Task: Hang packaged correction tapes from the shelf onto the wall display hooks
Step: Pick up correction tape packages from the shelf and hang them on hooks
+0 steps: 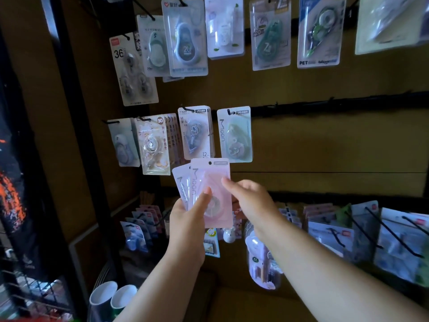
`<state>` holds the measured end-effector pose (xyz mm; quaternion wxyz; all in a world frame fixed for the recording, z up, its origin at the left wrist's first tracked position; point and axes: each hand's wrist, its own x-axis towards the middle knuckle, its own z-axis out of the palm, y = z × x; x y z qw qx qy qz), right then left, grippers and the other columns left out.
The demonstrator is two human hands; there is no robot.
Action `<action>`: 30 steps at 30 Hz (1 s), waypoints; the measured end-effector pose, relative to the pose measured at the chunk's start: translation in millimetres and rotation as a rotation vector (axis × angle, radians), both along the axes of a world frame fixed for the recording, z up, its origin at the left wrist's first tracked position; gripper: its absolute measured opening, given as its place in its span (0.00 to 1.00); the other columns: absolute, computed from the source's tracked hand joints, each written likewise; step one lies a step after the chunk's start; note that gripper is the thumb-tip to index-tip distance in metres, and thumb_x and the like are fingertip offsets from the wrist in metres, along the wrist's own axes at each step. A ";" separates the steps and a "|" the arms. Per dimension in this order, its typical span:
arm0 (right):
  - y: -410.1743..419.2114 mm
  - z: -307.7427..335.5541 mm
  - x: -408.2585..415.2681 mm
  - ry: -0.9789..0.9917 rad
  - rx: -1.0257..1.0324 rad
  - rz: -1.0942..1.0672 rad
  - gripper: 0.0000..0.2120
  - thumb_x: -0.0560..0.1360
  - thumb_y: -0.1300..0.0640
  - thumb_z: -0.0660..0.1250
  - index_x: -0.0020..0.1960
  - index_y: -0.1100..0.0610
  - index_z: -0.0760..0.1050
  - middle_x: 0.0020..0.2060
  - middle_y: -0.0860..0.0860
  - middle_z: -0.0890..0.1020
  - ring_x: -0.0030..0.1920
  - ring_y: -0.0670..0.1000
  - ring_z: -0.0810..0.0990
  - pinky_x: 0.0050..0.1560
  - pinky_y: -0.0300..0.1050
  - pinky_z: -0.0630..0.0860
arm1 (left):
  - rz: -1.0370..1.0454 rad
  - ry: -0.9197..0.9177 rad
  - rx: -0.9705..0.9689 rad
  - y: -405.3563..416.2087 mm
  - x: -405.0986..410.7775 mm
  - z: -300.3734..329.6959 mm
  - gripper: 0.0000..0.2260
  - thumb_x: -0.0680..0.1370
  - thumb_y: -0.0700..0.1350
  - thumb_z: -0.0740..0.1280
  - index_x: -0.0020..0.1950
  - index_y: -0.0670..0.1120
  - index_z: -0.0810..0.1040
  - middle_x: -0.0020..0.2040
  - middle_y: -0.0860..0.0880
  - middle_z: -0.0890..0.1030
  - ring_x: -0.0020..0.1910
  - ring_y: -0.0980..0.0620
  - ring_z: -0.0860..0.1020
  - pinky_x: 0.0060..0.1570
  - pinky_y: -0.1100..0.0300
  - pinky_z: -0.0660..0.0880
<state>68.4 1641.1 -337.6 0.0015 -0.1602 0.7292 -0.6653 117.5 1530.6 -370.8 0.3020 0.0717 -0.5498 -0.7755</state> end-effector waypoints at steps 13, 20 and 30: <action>12.8 -9.4 6.3 -0.010 -0.118 -0.036 0.13 0.77 0.52 0.66 0.43 0.62 0.79 0.46 0.59 0.84 0.40 0.51 0.78 0.43 0.45 0.70 | -0.035 -0.001 -0.021 7.3 6.1 4.9 0.11 0.79 0.53 0.66 0.54 0.47 0.81 0.46 0.46 0.86 0.42 0.48 0.83 0.35 0.59 0.77; 21.5 15.5 2.4 0.082 -0.156 -0.033 0.15 0.78 0.54 0.66 0.42 0.67 0.77 0.37 0.61 0.80 0.38 0.50 0.74 0.40 0.43 0.67 | 0.043 -0.054 0.000 0.3 7.3 6.4 0.11 0.80 0.52 0.64 0.45 0.45 0.77 0.40 0.46 0.81 0.32 0.49 0.80 0.40 0.53 0.70; 14.4 79.4 -12.4 0.279 -0.136 -0.140 0.19 0.79 0.53 0.64 0.51 0.71 0.75 0.50 0.69 0.79 0.38 0.60 0.76 0.40 0.46 0.67 | 0.080 -0.050 -0.001 -4.2 6.9 3.9 0.12 0.77 0.57 0.66 0.43 0.48 0.78 0.45 0.47 0.79 0.44 0.47 0.75 0.46 0.50 0.70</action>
